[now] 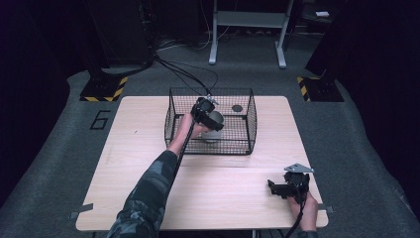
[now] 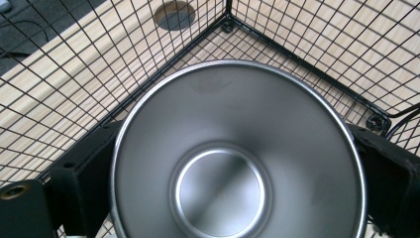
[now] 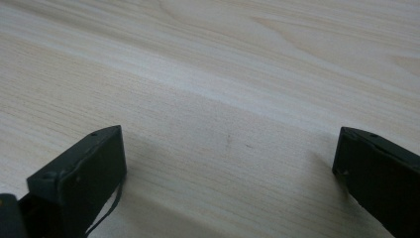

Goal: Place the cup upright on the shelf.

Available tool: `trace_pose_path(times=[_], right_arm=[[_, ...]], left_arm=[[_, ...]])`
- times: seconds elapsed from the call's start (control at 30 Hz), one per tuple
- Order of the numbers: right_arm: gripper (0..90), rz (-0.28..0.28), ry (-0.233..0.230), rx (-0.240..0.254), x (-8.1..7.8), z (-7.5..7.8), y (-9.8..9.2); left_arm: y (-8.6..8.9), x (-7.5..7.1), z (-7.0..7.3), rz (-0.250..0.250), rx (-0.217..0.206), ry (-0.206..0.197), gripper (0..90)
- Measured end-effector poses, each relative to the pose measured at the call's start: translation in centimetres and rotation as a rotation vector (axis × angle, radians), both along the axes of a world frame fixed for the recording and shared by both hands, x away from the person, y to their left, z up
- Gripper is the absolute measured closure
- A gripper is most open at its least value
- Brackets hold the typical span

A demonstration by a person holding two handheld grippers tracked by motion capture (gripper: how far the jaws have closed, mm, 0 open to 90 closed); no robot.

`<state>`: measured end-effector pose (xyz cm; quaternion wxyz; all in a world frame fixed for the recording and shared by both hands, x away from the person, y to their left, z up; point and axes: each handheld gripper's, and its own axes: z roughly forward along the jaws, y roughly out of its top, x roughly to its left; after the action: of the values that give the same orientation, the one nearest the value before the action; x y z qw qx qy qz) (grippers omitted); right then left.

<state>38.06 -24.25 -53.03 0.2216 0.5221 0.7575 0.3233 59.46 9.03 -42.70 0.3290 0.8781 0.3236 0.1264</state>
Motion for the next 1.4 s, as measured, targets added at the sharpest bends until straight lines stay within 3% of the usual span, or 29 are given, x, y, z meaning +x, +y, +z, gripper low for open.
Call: trace_pose_path(times=[0.13,0.23,0.57,0.63,0.87,1.13,1.23,1.27,1.4], right_arm=[[0.0,-0.003,-0.002,0.003,0.0,0.0,0.0],[0.0,-0.002,-0.001,0.002,0.0,0.0,0.0],[0.0,0.0,0.0,0.0,0.0,0.0,0.0],[0.0,-0.002,-0.002,0.002,0.0,0.0,0.0],[0.0,-0.005,-0.002,0.005,0.0,0.0,0.0],[0.0,0.001,-0.004,-0.001,0.0,0.0,0.0],[0.0,0.001,-0.004,-0.001,0.0,0.0,0.0],[0.0,0.001,-0.004,-0.001,0.0,0.0,0.0],[0.0,0.001,0.001,-0.002,0.0,0.0,0.0]], left_arm=[[0.1,0.1,-0.2,-0.006,0.016,0.022,6.2],[0.1,0.1,-0.3,0.008,0.001,0.02,6.2],[0.1,0.1,-0.2,-0.006,0.027,0.019,5.6],[0.1,0.0,-0.1,0.004,0.008,0.013,2.1],[0.6,-0.4,1.5,0.019,-0.048,-0.014,0.0],[1.7,-1.8,4.0,0.0,-0.068,-0.033,0.1],[2.5,-3.3,5.4,-0.014,-0.09,-0.061,0.1],[2.5,-3.3,5.4,-0.014,-0.09,-0.061,0.2],[3.2,-5.5,6.6,-0.031,-0.087,-0.096,0.2]])
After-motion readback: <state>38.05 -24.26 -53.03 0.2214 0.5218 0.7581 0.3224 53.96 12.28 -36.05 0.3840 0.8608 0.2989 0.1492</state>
